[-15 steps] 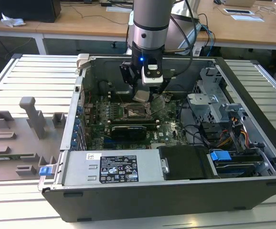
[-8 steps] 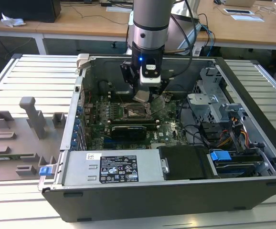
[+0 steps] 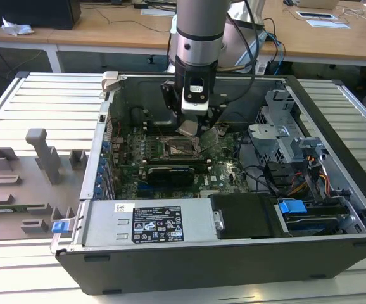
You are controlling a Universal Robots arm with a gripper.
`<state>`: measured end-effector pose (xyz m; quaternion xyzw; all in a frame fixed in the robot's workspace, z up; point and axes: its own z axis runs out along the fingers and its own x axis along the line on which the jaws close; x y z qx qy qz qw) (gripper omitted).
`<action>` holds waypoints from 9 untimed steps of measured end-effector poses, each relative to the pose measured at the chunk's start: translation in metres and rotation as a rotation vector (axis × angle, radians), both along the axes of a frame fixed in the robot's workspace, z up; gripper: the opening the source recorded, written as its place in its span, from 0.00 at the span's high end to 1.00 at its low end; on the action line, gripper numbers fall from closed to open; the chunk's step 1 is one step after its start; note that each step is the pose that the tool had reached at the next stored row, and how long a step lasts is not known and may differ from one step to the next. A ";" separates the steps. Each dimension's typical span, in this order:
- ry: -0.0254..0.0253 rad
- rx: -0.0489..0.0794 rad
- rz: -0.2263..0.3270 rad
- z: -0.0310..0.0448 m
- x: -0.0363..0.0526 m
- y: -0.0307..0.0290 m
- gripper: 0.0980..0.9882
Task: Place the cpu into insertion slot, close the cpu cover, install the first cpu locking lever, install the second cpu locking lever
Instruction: 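Place the cpu into insertion slot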
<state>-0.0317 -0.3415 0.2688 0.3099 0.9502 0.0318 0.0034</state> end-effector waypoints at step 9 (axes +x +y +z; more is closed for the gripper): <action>0.0000 -0.001 -0.066 -0.0003 0.0000 0.0000 0.50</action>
